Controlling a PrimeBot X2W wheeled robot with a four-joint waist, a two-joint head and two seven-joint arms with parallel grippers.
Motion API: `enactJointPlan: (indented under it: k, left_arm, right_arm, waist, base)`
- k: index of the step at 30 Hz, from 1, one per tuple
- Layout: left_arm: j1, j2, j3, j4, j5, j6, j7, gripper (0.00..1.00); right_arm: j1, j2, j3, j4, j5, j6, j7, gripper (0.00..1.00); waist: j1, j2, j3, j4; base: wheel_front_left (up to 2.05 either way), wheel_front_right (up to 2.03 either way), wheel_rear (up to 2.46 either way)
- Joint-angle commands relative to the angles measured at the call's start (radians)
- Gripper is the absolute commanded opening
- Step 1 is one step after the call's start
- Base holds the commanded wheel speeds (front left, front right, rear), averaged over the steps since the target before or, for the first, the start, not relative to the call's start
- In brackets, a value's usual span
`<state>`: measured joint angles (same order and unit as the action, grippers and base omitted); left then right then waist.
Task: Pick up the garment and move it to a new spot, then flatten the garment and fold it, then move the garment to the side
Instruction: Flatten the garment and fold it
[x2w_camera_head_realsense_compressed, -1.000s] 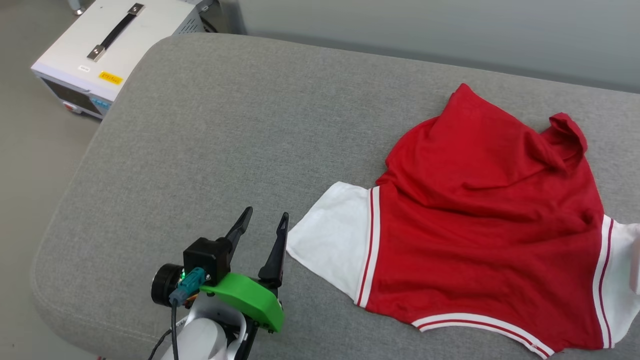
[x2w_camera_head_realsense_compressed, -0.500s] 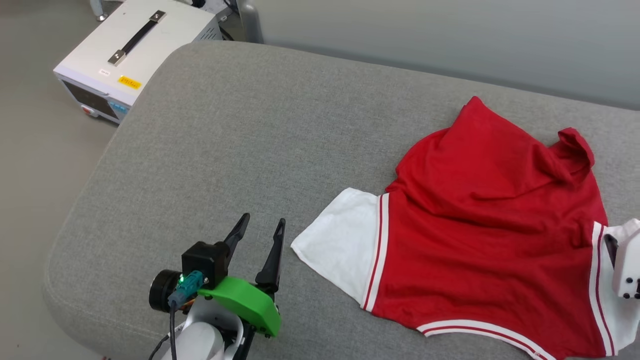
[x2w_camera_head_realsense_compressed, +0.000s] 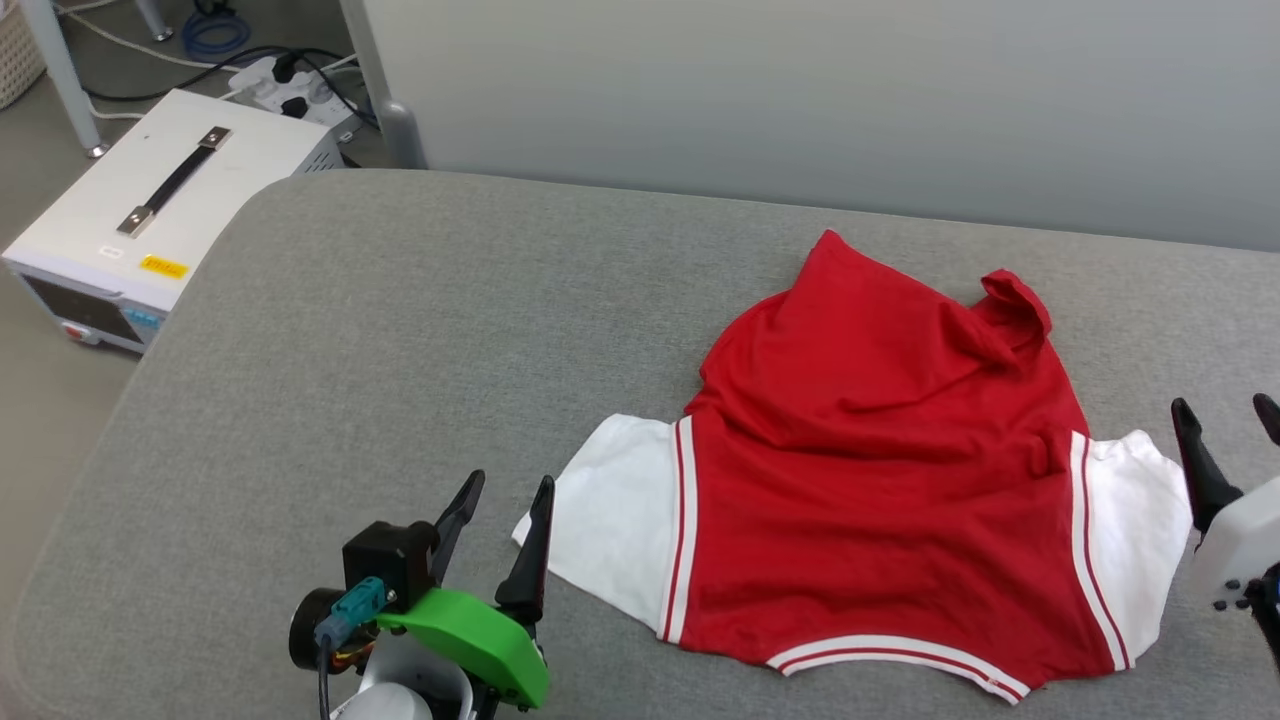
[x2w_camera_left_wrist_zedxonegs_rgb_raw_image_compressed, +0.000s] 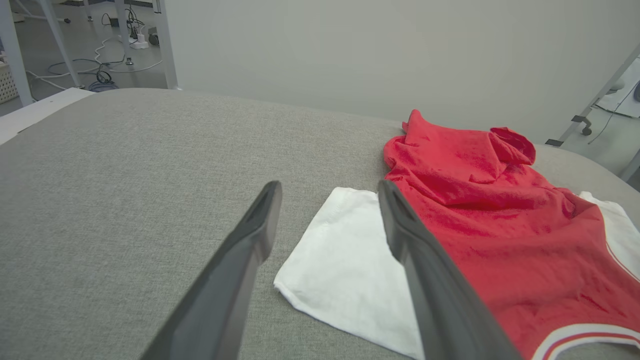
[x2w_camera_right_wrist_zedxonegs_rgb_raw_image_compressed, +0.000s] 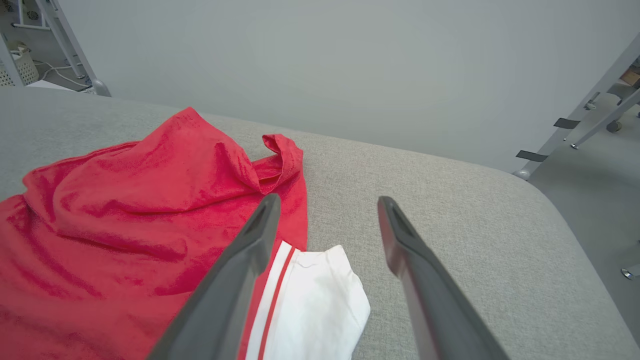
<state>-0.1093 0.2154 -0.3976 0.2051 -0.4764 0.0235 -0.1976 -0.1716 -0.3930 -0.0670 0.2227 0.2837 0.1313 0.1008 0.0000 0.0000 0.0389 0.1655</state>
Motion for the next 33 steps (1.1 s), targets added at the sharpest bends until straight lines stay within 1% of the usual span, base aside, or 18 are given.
enactJointPlan:
  k: [1, 2, 3, 4, 8, 11, 15, 18, 21, 24, 28, 33]
  left_arm:
    - [0.013, 0.001, 0.004, -0.002, -0.007, 0.005, -0.008, 1.00]
    - [0.023, 0.004, 0.004, 0.000, -0.010, 0.007, -0.011, 1.00]
    - [0.025, 0.005, 0.006, 0.000, -0.011, 0.008, -0.012, 1.00]
    - [0.029, 0.013, 0.005, 0.004, -0.010, 0.010, -0.011, 1.00]
    - [0.020, 0.029, -0.006, -0.002, 0.007, 0.013, 0.003, 1.00]
    - [0.002, 0.042, -0.015, -0.025, 0.026, 0.022, 0.022, 1.00]
    - [-0.013, 0.064, -0.031, -0.051, 0.025, 0.038, 0.137, 1.00]
    - [-0.022, 0.091, -0.038, -0.060, 0.041, 0.072, 0.235, 1.00]
    - [-0.028, 0.115, -0.039, -0.051, 0.052, 0.117, 0.348, 1.00]
    - [-0.034, 0.131, -0.035, -0.041, 0.059, 0.158, 0.430, 1.00]
    - [-0.045, 0.140, -0.021, -0.024, 0.060, 0.193, 0.473, 1.00]
    - [-0.060, 0.143, -0.016, 0.013, 0.054, 0.202, 0.491, 1.00]
  right_arm:
    - [0.041, 0.021, -0.008, -0.032, -0.004, -0.001, -0.024, 1.00]
    - [0.118, 0.079, -0.037, -0.119, -0.016, -0.001, -0.065, 1.00]
    - [0.137, 0.098, -0.048, -0.143, -0.021, -0.001, -0.076, 1.00]
    - [0.194, 0.162, -0.072, -0.220, -0.041, -0.001, -0.099, 1.00]
    - [0.232, 0.217, -0.077, -0.292, -0.059, -0.001, -0.095, 1.00]
    - [0.239, 0.231, -0.082, -0.322, -0.066, -0.001, -0.085, 1.00]
    - [0.238, 0.241, -0.090, -0.352, -0.073, -0.001, -0.071, 1.00]
    - [0.236, 0.248, -0.088, -0.363, -0.076, -0.001, -0.065, 1.00]
    - [0.231, 0.251, -0.080, -0.365, -0.076, -0.001, -0.060, 1.00]
    - [0.223, 0.251, -0.076, -0.362, -0.076, -0.001, -0.058, 1.00]
    - [0.213, 0.253, -0.065, -0.358, -0.074, -0.001, -0.059, 1.00]
    - [0.201, 0.254, -0.056, -0.352, -0.073, -0.001, -0.061, 1.00]
  waist:
    - [0.0000, 0.0000, -0.018, -0.038]
    - [0.0000, 0.0000, -0.016, -0.056]
    - [0.0000, 0.0000, -0.014, -0.061]
    - [0.0000, 0.0000, -0.009, -0.078]
    - [0.0000, 0.0000, 0.005, -0.100]
    - [0.0000, 0.0000, 0.019, -0.109]
    - [0.0000, 0.0000, 0.045, -0.122]
    - [0.0000, 0.0000, 0.062, -0.134]
    - [0.0000, 0.0000, 0.078, -0.148]
    - [0.0000, 0.0000, 0.093, -0.163]
    - [0.0000, 0.0000, 0.114, -0.185]
    - [0.0000, 0.0000, 0.135, -0.210]
  base:
    - [0.00, 0.00, 0.00]
    - [0.00, 0.00, 0.00]
    - [0.00, 0.00, 0.00]
    - [0.00, 0.00, 0.00]
    - [0.00, 0.00, 0.00]
    - [0.00, 0.00, 0.00]
    - [0.00, 0.00, 0.00]
    - [0.00, 0.00, 0.00]
    - [0.00, 0.00, 0.00]
    - [0.00, 0.00, 0.00]
    - [0.00, 0.00, 0.00]
    - [0.00, 0.00, 0.00]
